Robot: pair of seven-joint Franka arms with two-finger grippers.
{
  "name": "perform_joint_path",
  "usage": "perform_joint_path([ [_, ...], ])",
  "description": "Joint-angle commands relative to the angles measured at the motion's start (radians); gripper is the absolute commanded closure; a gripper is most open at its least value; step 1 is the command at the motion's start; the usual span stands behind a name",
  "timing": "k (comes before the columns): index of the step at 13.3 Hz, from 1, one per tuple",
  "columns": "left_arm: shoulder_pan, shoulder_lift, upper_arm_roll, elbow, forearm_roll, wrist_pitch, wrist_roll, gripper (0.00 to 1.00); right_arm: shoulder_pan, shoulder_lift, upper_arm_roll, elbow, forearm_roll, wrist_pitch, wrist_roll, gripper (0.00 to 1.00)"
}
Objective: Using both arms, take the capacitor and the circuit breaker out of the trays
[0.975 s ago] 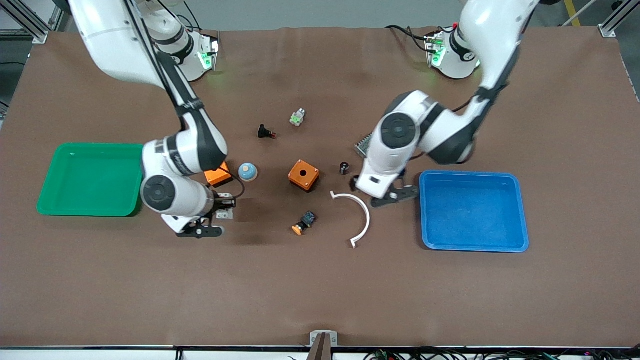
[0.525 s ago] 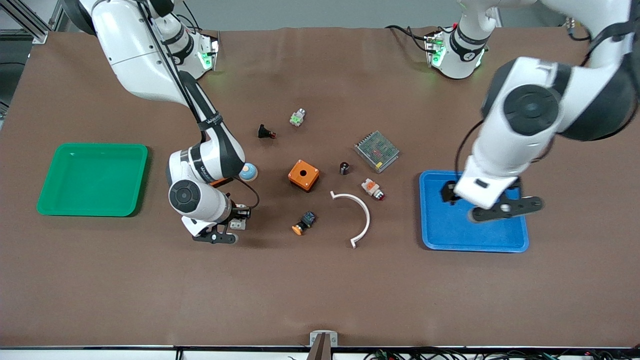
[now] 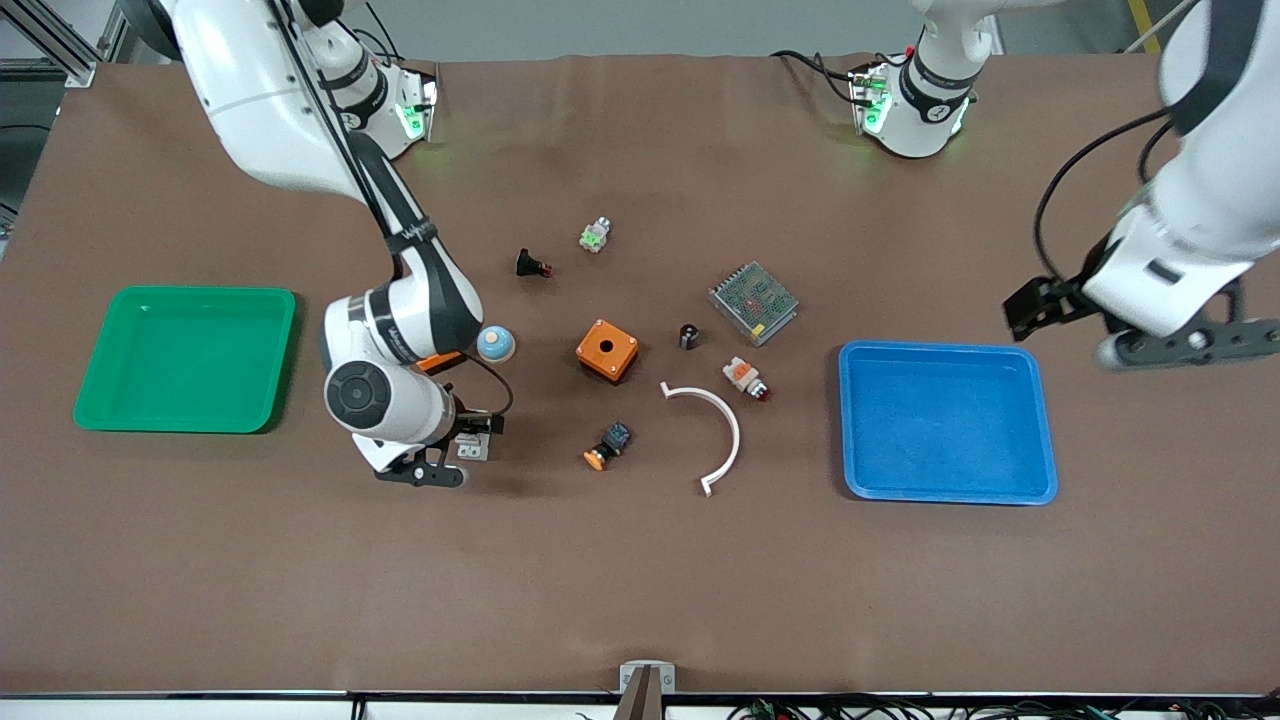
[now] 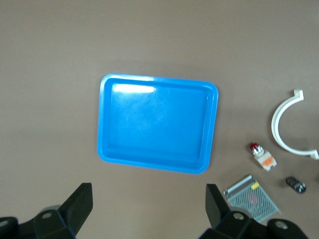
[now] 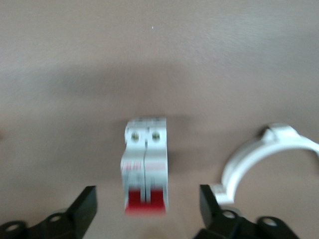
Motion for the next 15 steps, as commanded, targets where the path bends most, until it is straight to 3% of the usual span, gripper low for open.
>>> perform_joint_path([
  [1, -0.075, -0.117, 0.137, -0.111, -0.092, -0.032, 0.110, 0.00, -0.009, -0.244, -0.011, -0.028, 0.004, -0.256, 0.024, 0.00],
  [4, -0.083, -0.226, 0.168, -0.220, -0.120, -0.029, 0.131, 0.00, -0.080, -0.447, -0.024, -0.038, 0.004, -0.465, 0.008, 0.00],
  [7, -0.101, -0.275, 0.170, -0.265, -0.120, -0.030, 0.111, 0.00, -0.198, -0.583, -0.025, -0.101, -0.021, -0.499, -0.079, 0.00],
  [11, -0.093, -0.272, 0.162, -0.259, -0.119, -0.024, 0.109, 0.00, -0.356, -0.614, -0.025, -0.086, -0.033, -0.507, -0.259, 0.00],
  [15, -0.093, -0.272, 0.157, -0.250, -0.113, -0.026, 0.124, 0.00, -0.376, -0.614, -0.025, 0.007, -0.065, -0.519, -0.298, 0.00],
])
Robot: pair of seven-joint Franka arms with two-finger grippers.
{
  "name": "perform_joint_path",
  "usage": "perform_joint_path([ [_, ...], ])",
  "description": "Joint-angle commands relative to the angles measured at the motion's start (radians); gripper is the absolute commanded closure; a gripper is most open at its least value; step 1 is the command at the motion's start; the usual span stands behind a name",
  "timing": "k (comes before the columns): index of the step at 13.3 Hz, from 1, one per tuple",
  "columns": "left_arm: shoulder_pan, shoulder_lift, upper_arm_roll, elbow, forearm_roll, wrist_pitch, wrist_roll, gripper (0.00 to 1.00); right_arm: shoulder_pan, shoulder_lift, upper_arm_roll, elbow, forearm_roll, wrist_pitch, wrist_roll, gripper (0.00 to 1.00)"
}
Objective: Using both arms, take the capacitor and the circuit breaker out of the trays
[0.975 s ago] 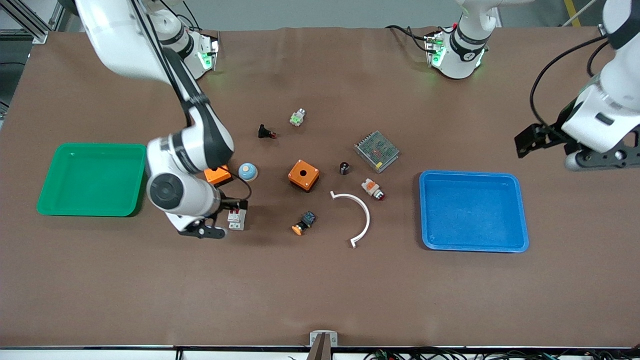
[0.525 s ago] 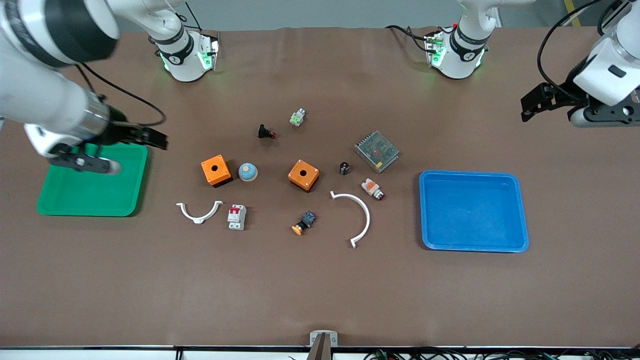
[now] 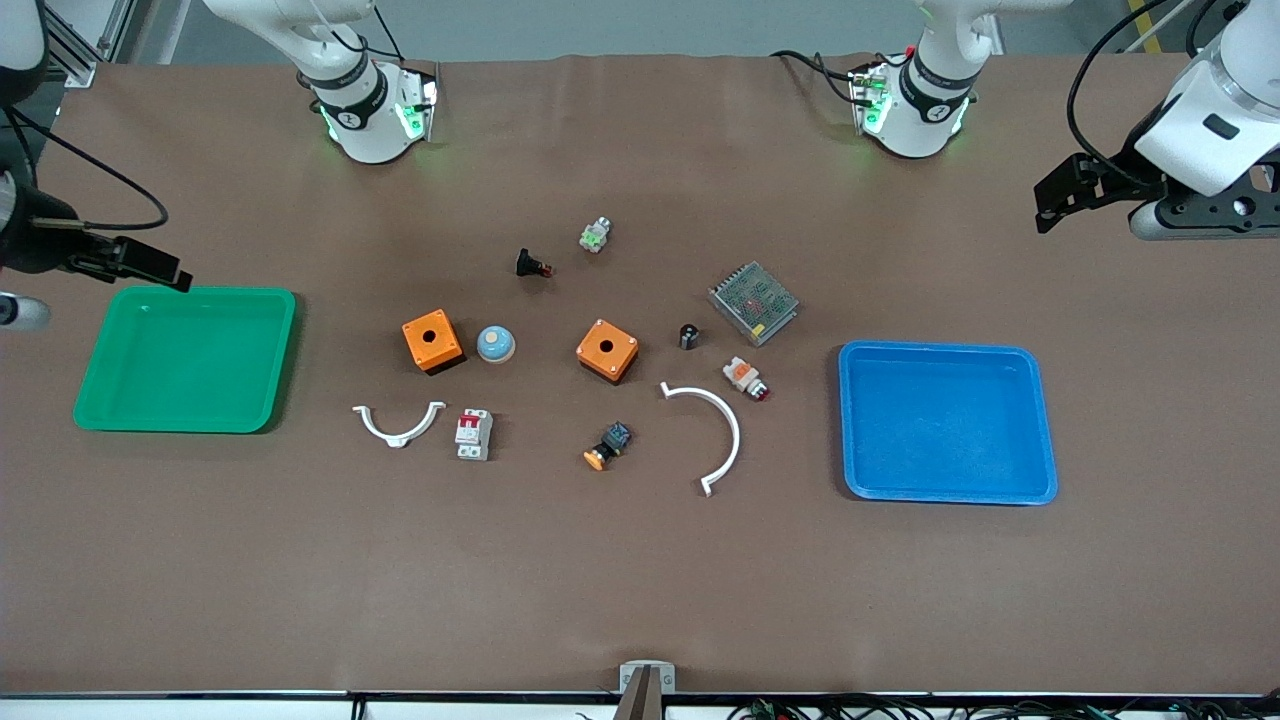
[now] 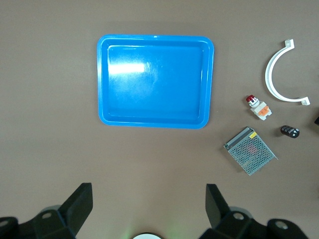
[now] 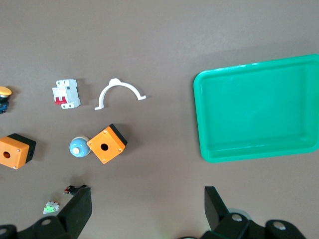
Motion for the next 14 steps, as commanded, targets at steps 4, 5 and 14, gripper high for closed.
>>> perform_joint_path([
  [4, 0.002, -0.009, 0.002, 0.014, -0.001, 0.004, -0.002, 0.00, -0.002, -0.007, 0.019, 0.153, -0.047, -0.013, 0.000, 0.00],
  [5, 0.002, -0.007, 0.002, 0.017, -0.001, 0.004, -0.002, 0.00, -0.002, -0.006, 0.019, 0.154, -0.047, -0.012, 0.000, 0.00],
  [14, 0.006, -0.006, 0.004, 0.038, -0.001, -0.002, -0.002, 0.00, 0.008, 0.005, 0.022, 0.154, -0.044, -0.010, 0.004, 0.00],
])
